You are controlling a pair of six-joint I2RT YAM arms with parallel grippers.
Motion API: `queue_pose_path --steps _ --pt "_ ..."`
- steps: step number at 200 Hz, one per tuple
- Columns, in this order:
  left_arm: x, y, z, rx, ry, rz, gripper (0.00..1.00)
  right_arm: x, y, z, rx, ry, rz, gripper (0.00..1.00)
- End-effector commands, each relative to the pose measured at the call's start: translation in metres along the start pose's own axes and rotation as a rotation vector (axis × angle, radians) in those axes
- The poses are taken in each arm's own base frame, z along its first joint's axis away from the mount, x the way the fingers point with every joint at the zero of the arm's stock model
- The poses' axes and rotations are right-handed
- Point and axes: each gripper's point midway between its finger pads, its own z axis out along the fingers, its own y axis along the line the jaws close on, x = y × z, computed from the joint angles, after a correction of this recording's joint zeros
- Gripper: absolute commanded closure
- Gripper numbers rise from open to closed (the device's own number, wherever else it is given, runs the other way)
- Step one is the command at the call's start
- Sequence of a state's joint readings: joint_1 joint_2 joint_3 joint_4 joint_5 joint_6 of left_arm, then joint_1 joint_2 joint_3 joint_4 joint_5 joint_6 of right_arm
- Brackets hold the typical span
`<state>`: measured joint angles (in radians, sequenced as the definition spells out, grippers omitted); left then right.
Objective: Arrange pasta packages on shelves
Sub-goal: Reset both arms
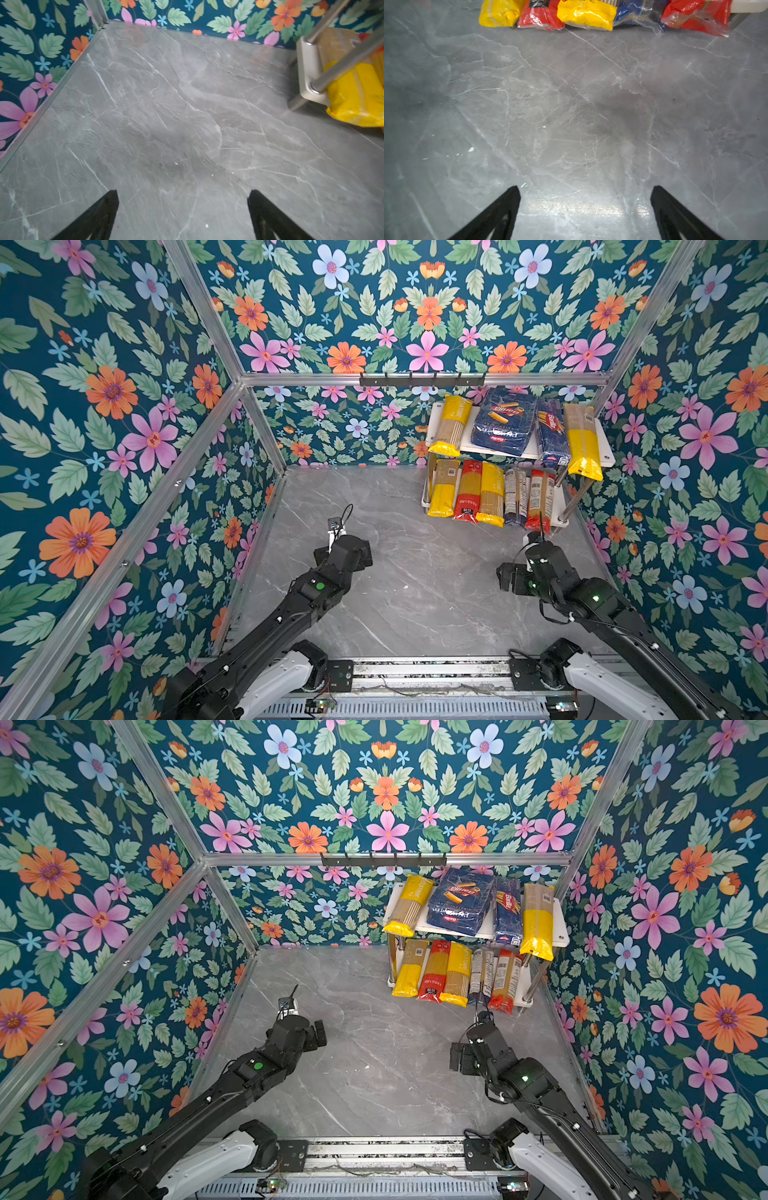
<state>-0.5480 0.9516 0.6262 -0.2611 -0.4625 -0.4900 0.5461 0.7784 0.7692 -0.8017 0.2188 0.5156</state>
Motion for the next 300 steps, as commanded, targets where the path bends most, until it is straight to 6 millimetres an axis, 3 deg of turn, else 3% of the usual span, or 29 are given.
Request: queue_pose_path --steps 1,50,75,131,144,169,214,256,300 --pt "-0.016 0.012 0.012 -0.015 -0.04 -0.062 0.0 -0.02 -0.004 0.008 0.04 -0.111 -0.005 0.01" --pt "-0.027 0.052 0.042 -0.106 -0.043 -0.141 0.0 -0.045 -0.006 0.018 0.085 -0.221 -0.042 0.01" --pt "-0.037 0.077 0.045 -0.228 -0.134 -0.167 0.0 -0.059 -0.017 0.027 0.09 -0.239 0.027 0.01" --pt "-0.041 0.097 0.059 -0.307 -0.309 -0.037 0.0 -0.081 -0.089 0.052 0.252 -0.388 0.147 0.01" --pt "-0.039 0.098 0.064 -0.298 -0.34 -0.006 0.0 -0.084 -0.103 0.056 0.271 -0.402 0.166 0.01" --pt "-0.037 0.097 0.076 -0.293 -0.386 0.044 0.0 -0.099 -0.108 0.054 0.278 -0.534 0.13 0.01" --pt "-0.032 0.106 0.084 -0.299 -0.49 0.058 0.0 -0.112 -0.135 0.063 0.297 -0.591 0.155 0.01" --pt "-0.028 0.105 0.088 -0.231 -0.498 0.055 0.0 -0.111 -0.131 0.092 0.246 -0.584 0.103 0.01" --pt "-0.016 0.099 0.107 -0.18 -0.429 0.08 0.01 -0.103 -0.125 0.114 0.198 -0.604 0.049 0.01"
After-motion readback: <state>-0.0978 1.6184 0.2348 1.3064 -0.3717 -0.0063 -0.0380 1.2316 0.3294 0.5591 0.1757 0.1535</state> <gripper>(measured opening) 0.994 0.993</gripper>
